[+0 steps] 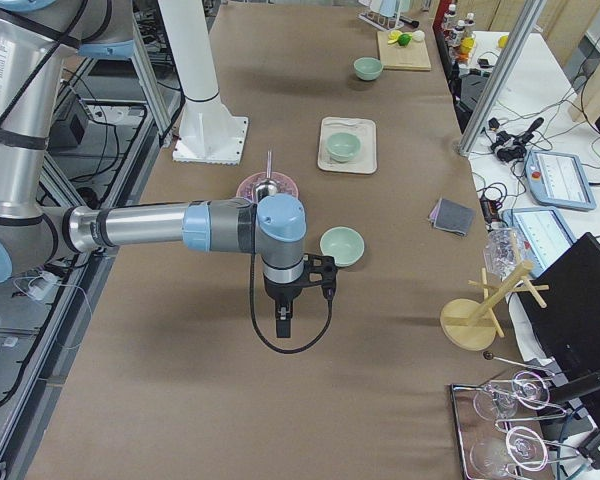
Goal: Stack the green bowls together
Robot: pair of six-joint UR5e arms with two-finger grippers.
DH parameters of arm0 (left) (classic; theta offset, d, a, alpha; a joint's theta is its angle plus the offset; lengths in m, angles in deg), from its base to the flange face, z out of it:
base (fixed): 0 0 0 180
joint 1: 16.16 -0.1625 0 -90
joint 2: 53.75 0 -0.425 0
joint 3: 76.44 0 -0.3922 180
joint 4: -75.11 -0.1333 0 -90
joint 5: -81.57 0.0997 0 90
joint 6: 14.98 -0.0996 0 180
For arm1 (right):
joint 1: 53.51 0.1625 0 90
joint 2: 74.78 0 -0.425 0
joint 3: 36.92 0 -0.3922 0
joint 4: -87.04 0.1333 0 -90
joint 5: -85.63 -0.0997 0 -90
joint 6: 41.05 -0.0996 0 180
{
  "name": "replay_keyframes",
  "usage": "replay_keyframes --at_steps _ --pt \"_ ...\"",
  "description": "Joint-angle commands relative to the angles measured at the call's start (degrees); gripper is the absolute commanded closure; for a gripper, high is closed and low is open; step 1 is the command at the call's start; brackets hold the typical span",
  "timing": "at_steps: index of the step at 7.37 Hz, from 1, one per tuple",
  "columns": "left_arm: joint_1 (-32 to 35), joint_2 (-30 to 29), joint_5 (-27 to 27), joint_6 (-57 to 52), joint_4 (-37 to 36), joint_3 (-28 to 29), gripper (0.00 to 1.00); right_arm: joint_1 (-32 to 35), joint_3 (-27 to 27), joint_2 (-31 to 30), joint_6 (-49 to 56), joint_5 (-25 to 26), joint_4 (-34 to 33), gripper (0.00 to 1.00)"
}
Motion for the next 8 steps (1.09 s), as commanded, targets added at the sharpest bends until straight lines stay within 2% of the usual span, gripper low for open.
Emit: replay_keyframes --at_steps 1,2,4,7,8 --pt "-0.02 0.42 0.35 -0.21 0.35 0.19 0.02 -0.02 -0.11 -0.08 0.00 -0.01 -0.09 0.00" --pt "-0.11 0.77 0.18 0.05 2.79 0.37 0.02 -0.02 -0.11 -0.17 0.00 -0.09 -0.09 0.00" --pt "-0.11 0.51 0.00 0.05 3.25 -0.07 0.02 -0.02 0.24 0.00 0.00 -0.53 1.22 0.00" --pt "-0.11 -0.28 0.09 0.58 3.43 0.28 0.02 -0.02 0.33 -0.08 -0.61 -3.78 18.57 0.00" --pt "-0.20 -1.85 0.00 0.58 5.17 0.11 0.02 -0.10 -0.63 0.09 -0.70 -3.87 20.63 0.00"
